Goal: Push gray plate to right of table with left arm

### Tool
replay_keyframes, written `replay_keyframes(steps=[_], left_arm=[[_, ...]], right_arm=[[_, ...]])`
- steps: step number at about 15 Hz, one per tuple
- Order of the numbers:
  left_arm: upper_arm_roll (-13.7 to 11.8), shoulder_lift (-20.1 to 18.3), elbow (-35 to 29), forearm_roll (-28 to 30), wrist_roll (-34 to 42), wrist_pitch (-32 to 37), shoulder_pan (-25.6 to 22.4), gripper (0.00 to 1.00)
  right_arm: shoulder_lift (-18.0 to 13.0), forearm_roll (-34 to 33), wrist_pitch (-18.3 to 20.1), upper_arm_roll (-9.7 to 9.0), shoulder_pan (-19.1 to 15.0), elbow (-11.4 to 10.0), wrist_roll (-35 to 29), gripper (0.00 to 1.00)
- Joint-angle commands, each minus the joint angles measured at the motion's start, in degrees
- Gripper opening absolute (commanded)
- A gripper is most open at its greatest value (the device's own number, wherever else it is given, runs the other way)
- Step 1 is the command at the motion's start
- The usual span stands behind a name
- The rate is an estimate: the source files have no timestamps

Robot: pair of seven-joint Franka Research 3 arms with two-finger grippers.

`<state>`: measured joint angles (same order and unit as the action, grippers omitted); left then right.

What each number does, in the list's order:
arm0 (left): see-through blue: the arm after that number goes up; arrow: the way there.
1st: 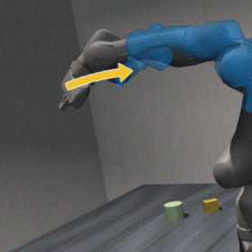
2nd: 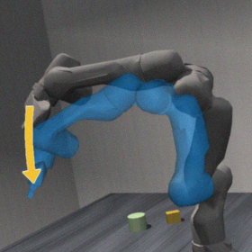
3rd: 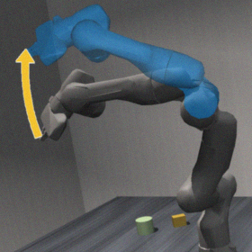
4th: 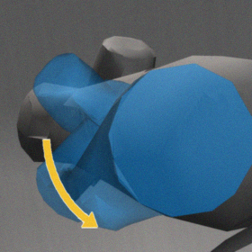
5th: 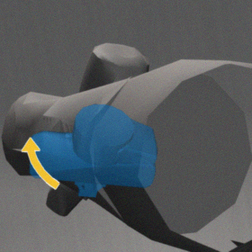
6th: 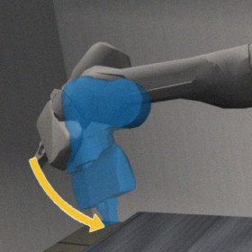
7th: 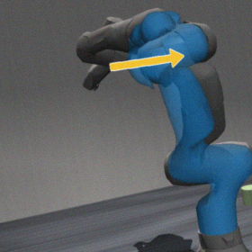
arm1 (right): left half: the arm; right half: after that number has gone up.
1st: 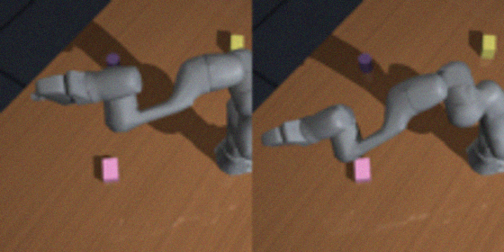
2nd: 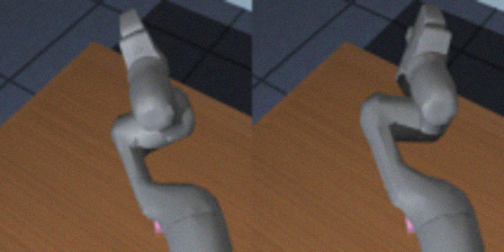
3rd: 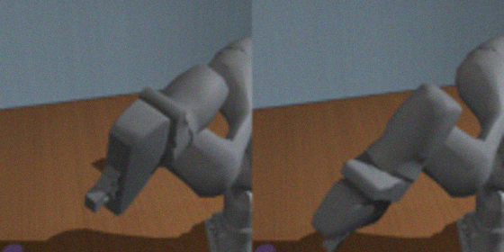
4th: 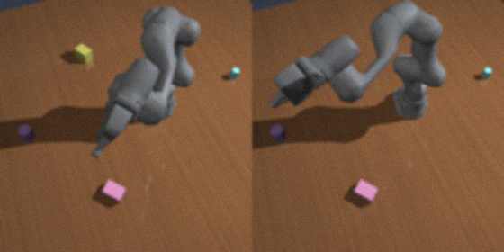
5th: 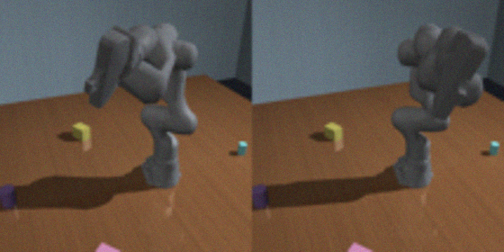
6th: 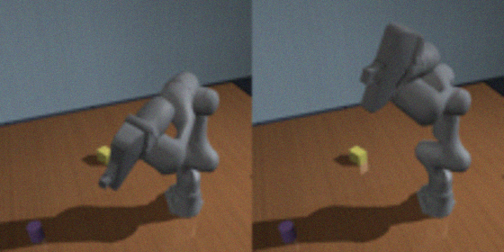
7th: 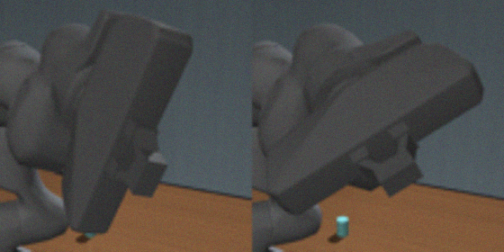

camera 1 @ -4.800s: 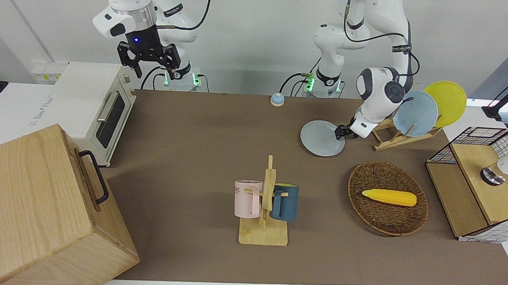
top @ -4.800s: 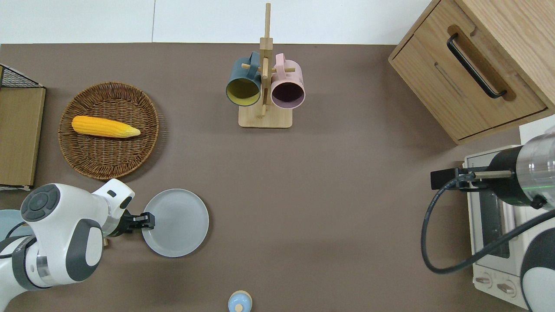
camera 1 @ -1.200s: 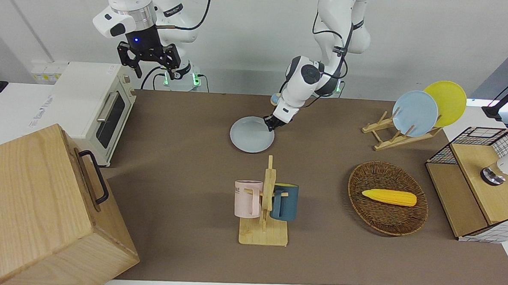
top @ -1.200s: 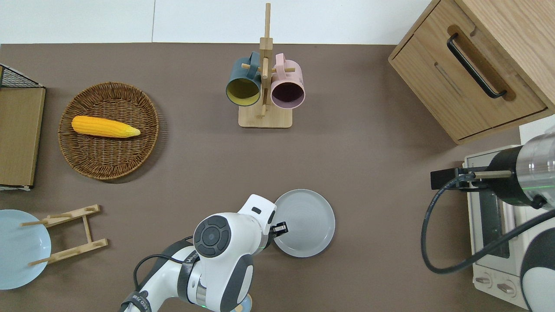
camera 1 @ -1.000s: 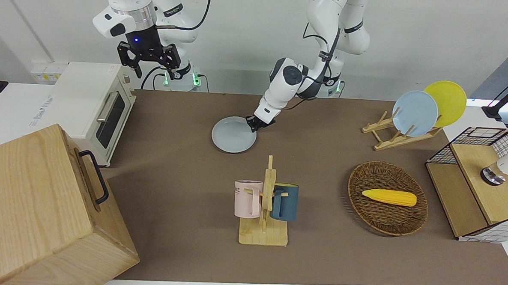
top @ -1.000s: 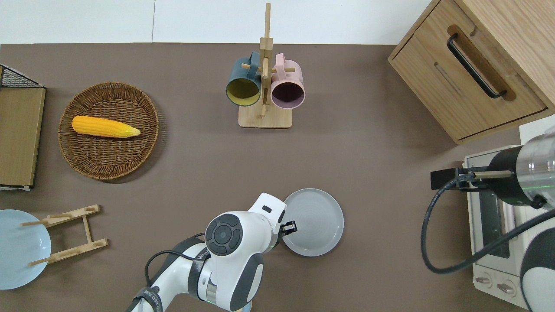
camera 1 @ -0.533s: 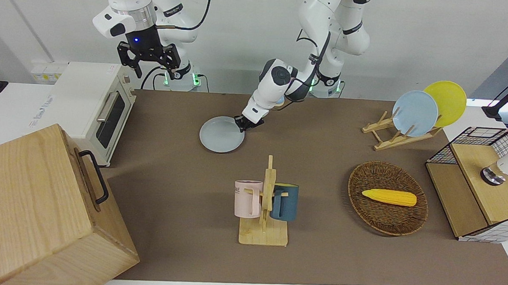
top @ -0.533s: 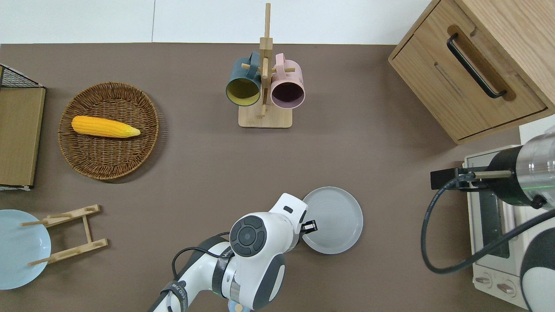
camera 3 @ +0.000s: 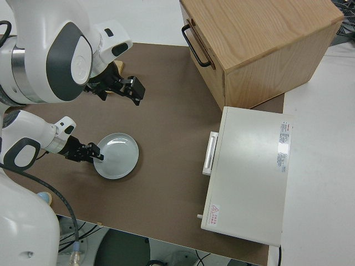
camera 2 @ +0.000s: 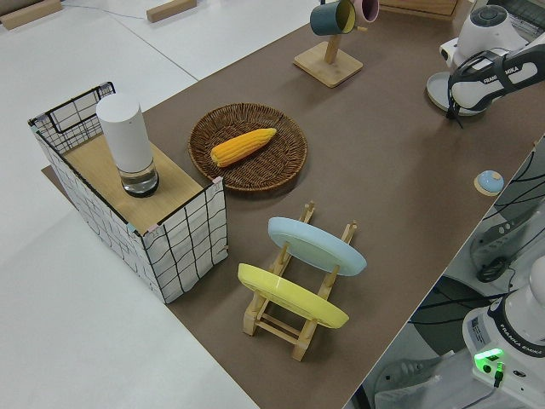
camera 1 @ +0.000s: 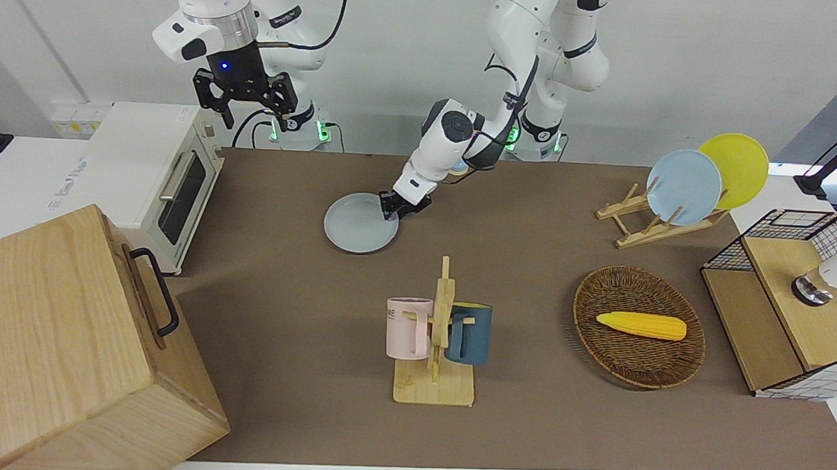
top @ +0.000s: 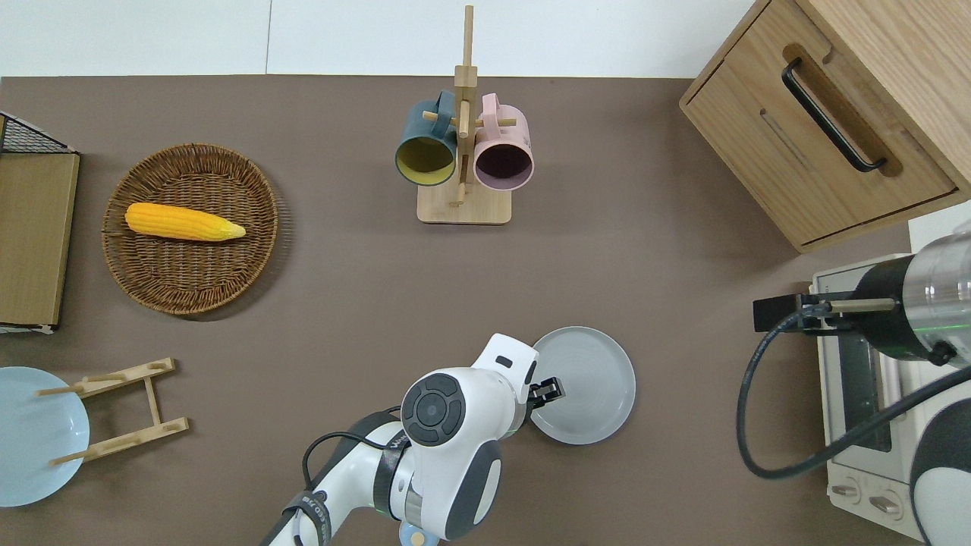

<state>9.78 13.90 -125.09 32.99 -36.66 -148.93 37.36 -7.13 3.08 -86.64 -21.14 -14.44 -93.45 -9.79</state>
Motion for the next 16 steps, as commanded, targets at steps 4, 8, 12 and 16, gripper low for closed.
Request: replay_keyframes(steps=[4,8,12,16], left_arm=[[-2.04,-9.84,0.11,0.33,-0.44,16.54,-5.01,0.99],[-3.44,-14.24,3.17,-4.75,3.86,31.03,-13.35,0.99],[-11.51,-14.16,11.61,-10.13,7.55,45.1,-14.86,0.99],[-14.78,-14.16,16.19,-15.39,13.35,51.54,-19.59,0.99]], right_arm=[[-1.57,1.23,-0.02,-0.83,-1.38,-1.56,-0.58,0.996],[-1.57,1.23,-0.01,-0.83,-1.38,-1.56,-0.58,0.996],[-1.57,1.23,-0.02,-0.83,-1.38,-1.56,-0.67,0.996],[-1.57,1.23,-0.02,-0.83,-1.38,-1.56,-0.67,0.996]])
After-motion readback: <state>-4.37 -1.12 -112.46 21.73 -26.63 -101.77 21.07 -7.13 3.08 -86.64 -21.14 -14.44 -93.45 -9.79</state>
